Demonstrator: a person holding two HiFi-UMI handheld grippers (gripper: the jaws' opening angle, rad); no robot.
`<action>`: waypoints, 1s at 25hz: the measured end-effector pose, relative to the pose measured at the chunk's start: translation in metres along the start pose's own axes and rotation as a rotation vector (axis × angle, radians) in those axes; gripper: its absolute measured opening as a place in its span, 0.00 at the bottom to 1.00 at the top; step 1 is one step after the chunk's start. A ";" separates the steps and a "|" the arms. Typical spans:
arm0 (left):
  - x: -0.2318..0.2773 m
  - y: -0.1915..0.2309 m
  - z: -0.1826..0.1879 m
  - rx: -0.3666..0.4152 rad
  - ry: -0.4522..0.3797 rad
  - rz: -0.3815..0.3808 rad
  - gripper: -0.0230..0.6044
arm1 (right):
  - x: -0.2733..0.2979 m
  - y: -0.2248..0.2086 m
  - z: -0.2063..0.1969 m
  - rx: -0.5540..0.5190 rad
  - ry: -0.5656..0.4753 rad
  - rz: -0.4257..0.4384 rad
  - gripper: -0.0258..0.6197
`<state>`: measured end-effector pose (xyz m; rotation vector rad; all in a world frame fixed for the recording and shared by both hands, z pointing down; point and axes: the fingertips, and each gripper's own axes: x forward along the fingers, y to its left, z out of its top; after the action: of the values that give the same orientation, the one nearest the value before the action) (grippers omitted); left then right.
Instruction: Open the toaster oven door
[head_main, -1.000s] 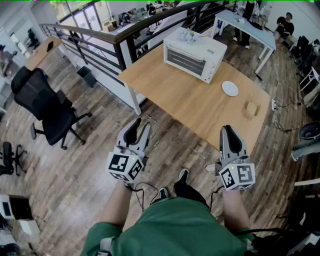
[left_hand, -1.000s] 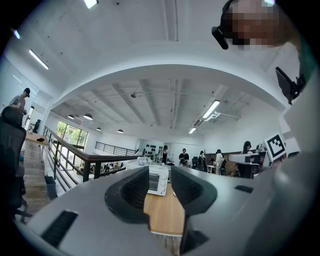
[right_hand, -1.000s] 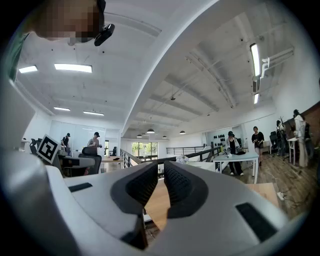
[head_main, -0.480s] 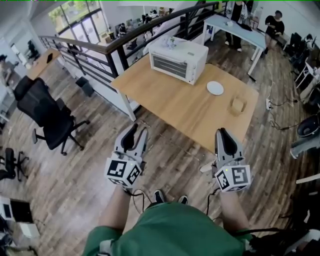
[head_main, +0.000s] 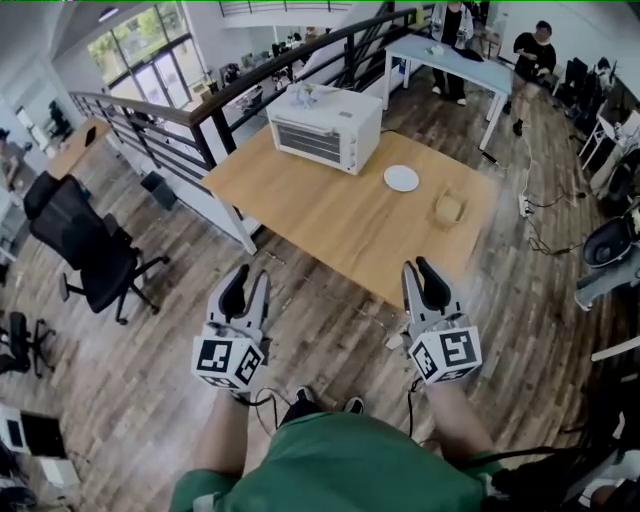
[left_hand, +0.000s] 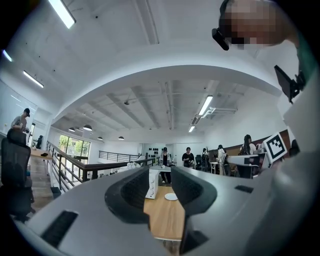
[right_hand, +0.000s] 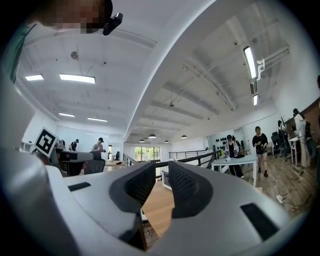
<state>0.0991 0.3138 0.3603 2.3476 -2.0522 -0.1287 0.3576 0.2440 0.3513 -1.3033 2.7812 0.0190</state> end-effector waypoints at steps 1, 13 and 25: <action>0.000 -0.003 -0.001 0.002 0.002 0.002 0.27 | 0.000 -0.002 -0.001 0.006 -0.002 0.003 0.16; 0.056 0.021 -0.011 -0.021 -0.002 -0.023 0.27 | 0.044 -0.024 -0.007 -0.009 0.013 -0.029 0.17; 0.144 0.137 -0.011 -0.087 -0.022 -0.080 0.27 | 0.164 -0.015 -0.004 -0.064 0.032 -0.125 0.17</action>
<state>-0.0165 0.1527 0.3737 2.3871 -1.9204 -0.2403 0.2637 0.1082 0.3448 -1.5034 2.7402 0.0813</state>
